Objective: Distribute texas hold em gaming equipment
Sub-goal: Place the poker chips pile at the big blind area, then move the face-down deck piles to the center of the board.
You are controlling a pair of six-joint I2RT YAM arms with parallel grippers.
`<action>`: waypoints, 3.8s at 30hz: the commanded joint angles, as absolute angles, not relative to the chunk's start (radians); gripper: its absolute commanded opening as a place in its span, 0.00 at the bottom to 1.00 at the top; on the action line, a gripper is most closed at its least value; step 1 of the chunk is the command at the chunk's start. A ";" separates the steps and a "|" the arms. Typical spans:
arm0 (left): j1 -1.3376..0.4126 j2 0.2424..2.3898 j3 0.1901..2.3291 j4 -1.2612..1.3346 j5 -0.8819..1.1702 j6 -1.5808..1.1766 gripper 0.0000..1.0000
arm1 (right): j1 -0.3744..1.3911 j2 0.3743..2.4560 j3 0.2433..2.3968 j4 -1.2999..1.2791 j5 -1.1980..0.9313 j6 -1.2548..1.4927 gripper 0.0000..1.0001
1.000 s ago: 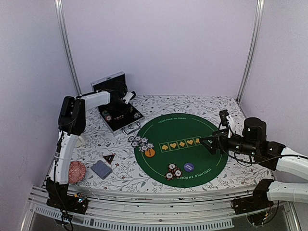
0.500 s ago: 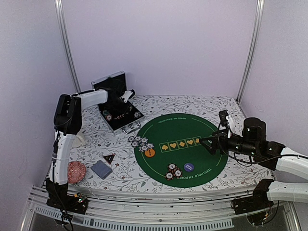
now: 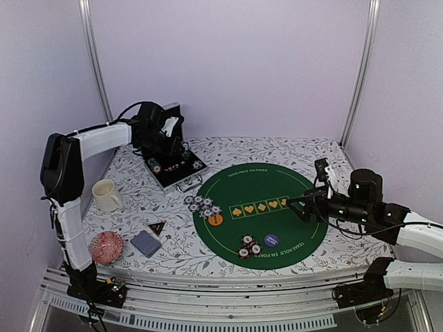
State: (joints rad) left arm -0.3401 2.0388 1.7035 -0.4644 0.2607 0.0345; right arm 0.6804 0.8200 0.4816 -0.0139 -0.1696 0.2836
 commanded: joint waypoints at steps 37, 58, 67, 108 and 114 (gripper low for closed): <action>-0.542 1.812 1.156 -0.342 0.329 -0.236 0.53 | 0.683 0.927 0.556 -0.009 -0.311 0.427 0.99; -0.547 1.404 1.051 -0.470 0.012 -0.264 0.98 | 0.683 0.745 0.562 -0.030 -0.175 0.317 0.99; -0.512 1.347 0.988 -0.426 -0.041 -0.342 0.98 | 0.681 0.557 0.472 0.078 0.192 0.204 0.99; -0.792 1.253 0.805 -0.505 -0.337 -0.574 0.98 | 0.683 0.992 0.497 -0.420 0.095 0.590 0.99; -0.786 1.298 0.813 -0.693 -0.410 -0.658 0.98 | 0.683 1.033 0.512 -0.409 0.101 0.561 0.99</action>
State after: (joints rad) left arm -0.7944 1.2575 0.7963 -0.5770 -0.3698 -0.5945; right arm 0.6807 1.0027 0.5007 -0.4305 0.0937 0.5842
